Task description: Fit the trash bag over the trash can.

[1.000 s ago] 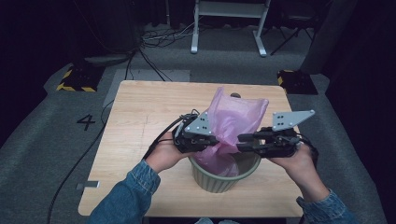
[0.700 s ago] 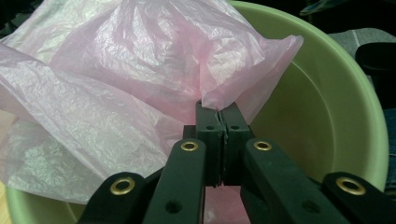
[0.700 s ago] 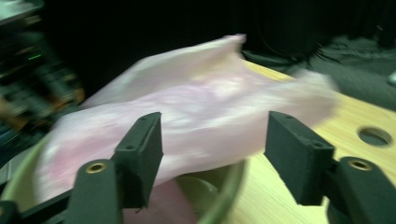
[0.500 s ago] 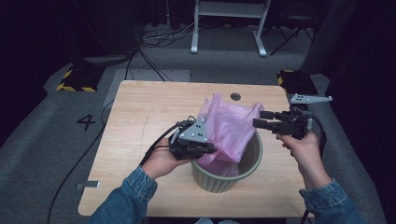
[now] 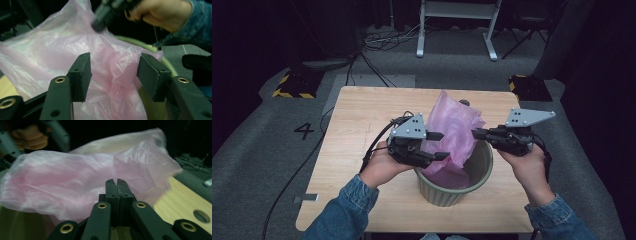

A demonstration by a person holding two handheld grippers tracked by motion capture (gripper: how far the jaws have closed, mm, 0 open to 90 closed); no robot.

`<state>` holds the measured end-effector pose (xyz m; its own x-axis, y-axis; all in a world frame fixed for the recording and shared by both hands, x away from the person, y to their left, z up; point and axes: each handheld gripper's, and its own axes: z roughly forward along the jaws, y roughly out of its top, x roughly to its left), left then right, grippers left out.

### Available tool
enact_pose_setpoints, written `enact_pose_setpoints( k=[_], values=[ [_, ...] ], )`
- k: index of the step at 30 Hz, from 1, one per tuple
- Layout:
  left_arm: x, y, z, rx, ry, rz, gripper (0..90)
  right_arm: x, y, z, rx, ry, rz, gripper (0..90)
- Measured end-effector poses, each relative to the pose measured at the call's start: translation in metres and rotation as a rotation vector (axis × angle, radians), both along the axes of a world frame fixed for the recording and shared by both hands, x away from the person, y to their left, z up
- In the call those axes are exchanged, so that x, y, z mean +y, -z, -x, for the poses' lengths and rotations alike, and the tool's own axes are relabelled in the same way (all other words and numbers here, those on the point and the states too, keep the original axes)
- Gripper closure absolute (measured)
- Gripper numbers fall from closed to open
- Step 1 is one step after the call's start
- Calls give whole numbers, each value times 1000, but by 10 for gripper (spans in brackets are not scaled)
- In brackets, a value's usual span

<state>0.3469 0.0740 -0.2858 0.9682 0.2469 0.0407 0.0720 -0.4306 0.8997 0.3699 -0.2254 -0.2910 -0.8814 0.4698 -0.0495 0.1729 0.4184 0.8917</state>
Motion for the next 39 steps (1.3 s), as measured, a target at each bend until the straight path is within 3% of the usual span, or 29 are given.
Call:
enact_pose_setpoints(
  k=[5,9,16,21,23,26,30,34,36,38,39],
  values=[
    [-19,-12,3,-27,41,-8,423,11,-8,15,-41,-43,0,888],
    [-25,-19,4,-47,48,-13,413,14,-13,24,-80,-50,38,888],
    [-13,-24,1,-36,28,-18,395,11,-11,28,-84,-48,40,888],
    [7,-23,-3,-28,-21,-63,382,2,-12,25,-82,-24,35,888],
    [17,-23,-5,-19,-65,-41,385,-6,-15,24,-78,-1,24,889],
    [22,-30,-9,36,-92,65,412,-8,-17,23,-82,2,15,889],
    [4,-37,-3,5,-48,69,412,5,-22,27,-105,-25,31,889],
    [-17,-27,-2,12,2,12,433,13,-26,28,-112,-49,37,889],
    [-26,-12,-1,4,-7,-82,478,13,-28,28,-106,-57,21,889],
    [-31,-1,-2,17,-5,-149,542,10,-30,28,-97,-64,-3,889],
    [-34,6,-3,20,-33,-190,559,9,-32,28,-95,-68,-14,889]
  ],
)
